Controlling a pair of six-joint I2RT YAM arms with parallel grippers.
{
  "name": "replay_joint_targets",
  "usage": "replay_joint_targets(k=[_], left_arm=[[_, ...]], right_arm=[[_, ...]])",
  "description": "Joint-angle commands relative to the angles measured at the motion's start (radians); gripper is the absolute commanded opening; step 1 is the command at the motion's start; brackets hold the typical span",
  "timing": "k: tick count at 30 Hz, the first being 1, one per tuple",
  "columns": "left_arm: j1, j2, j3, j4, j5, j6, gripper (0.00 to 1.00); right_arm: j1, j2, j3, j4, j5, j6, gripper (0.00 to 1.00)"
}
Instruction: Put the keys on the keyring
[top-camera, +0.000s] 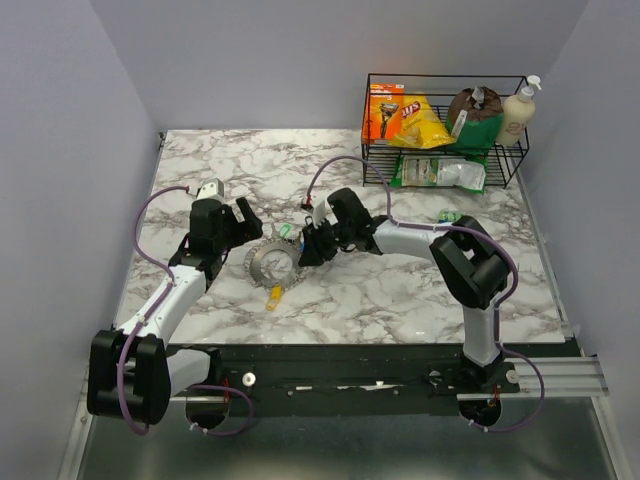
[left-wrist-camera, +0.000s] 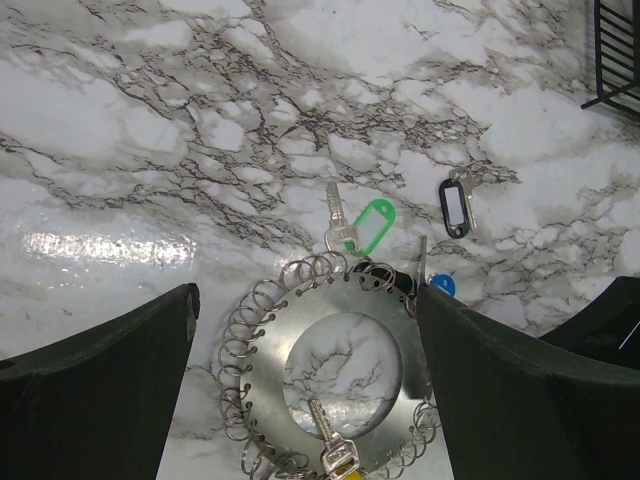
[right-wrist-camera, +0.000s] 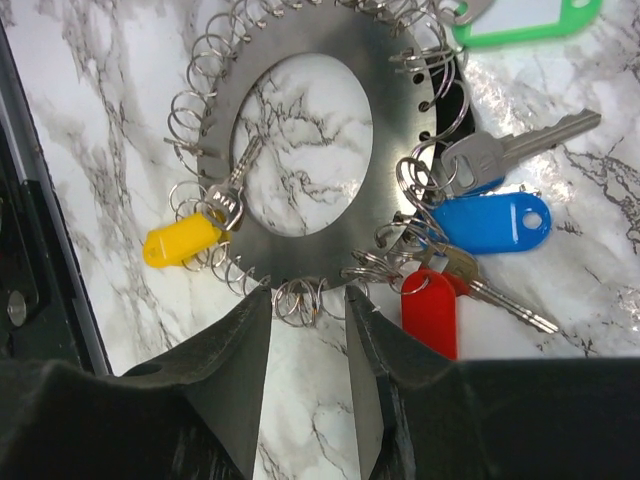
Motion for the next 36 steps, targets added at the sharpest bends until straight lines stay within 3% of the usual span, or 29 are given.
replay_joint_targets(k=[1, 22, 31, 36], left_arm=[[0.007, -0.008, 0.006, 0.009, 0.027, 0.011, 0.99], [0.007, 0.005, 0.013, 0.014, 0.039, 0.008, 0.99], [0.007, 0.003, 0.010, 0.014, 0.036, 0.008, 0.99], [0.007, 0.002, 0.007, 0.012, 0.038, 0.008, 0.99]], right_arm=[[0.007, 0.038, 0.042, -0.115, -0.034, -0.053, 0.44], [0.007, 0.107, 0.091, -0.152, -0.106, -0.024, 0.44], [0.007, 0.084, 0.073, -0.175, -0.071, -0.012, 0.43], [0.005, 0.042, 0.015, -0.117, -0.021, 0.031, 0.48]])
